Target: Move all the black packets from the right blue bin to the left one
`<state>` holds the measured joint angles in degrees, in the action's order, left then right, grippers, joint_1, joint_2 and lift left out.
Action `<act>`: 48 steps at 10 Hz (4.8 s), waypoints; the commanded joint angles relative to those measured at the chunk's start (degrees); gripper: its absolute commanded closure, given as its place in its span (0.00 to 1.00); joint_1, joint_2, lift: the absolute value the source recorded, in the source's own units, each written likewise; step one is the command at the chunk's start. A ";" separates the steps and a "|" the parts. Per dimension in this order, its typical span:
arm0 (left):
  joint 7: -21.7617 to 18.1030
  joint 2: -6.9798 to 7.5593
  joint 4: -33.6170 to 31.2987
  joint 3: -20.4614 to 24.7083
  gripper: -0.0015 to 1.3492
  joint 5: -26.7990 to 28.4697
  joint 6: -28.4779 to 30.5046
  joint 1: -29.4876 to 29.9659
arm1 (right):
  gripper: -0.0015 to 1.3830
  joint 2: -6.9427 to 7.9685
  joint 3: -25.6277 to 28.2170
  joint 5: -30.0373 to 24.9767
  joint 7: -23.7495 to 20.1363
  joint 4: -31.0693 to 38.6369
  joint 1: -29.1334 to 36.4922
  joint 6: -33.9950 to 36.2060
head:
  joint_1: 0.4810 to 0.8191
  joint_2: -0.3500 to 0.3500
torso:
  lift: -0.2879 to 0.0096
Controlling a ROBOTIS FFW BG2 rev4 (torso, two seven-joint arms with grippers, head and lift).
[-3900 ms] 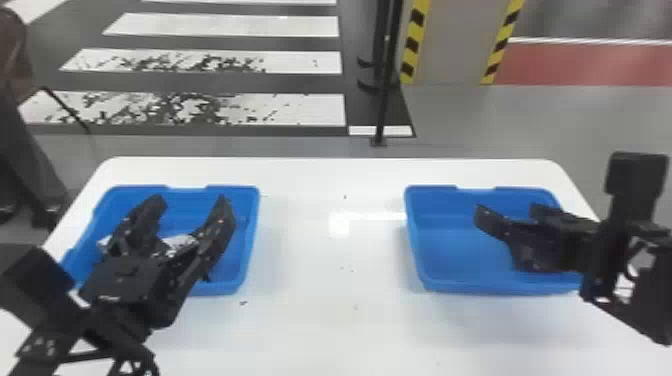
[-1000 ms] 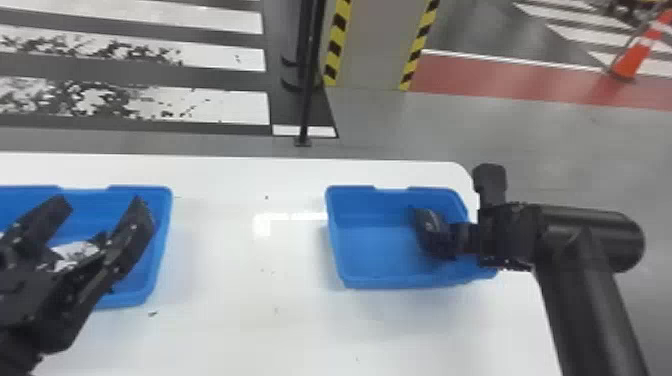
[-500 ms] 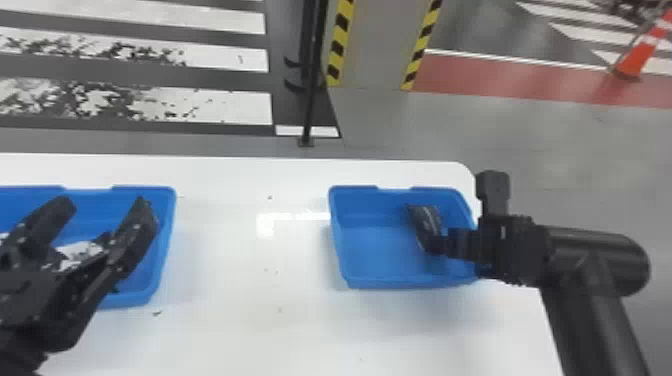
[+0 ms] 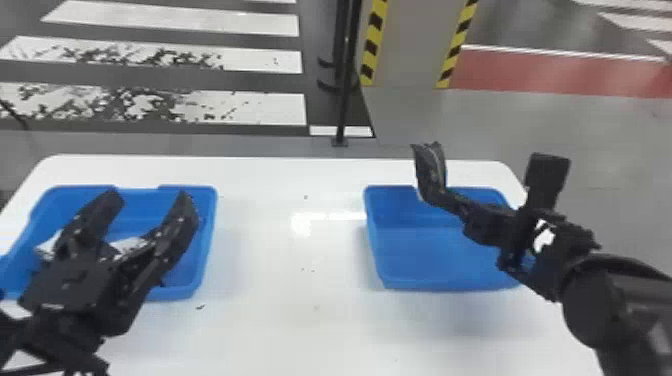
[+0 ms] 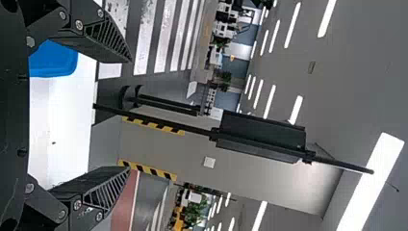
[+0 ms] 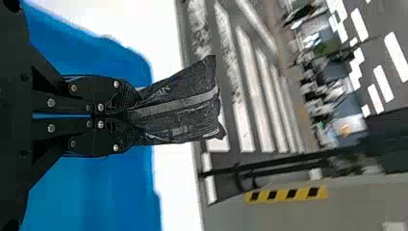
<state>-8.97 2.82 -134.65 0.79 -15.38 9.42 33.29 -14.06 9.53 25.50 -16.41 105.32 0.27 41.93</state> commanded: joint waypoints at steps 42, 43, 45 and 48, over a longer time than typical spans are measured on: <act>5.45 -0.10 42.33 1.84 0.01 16.41 -32.91 -23.87 | 0.12 -1.94 -24.39 22.14 -5.48 -6.11 -0.27 -27.16 | 0.63 0.93 | 0.50; 5.54 0.43 42.05 -1.59 0.04 13.32 -38.68 -24.01 | 0.12 -1.50 -19.13 19.51 -7.15 -6.81 1.41 -26.74 | 0.63 0.85 | 0.50; 4.84 0.43 33.33 -3.87 0.10 8.30 -38.40 -18.66 | 0.12 -1.15 -8.96 10.95 -7.41 0.92 9.71 -28.99 | 0.59 0.69 | 0.50; 3.78 -0.01 10.69 -1.59 0.02 7.38 -22.93 -0.94 | 0.12 2.63 3.72 -1.39 -7.15 14.28 22.79 -30.12 | 0.62 0.47 | 0.50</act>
<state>-5.22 3.06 -120.38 -1.29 -7.78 -16.00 28.91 -11.72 11.88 24.75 -23.57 117.95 20.66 11.89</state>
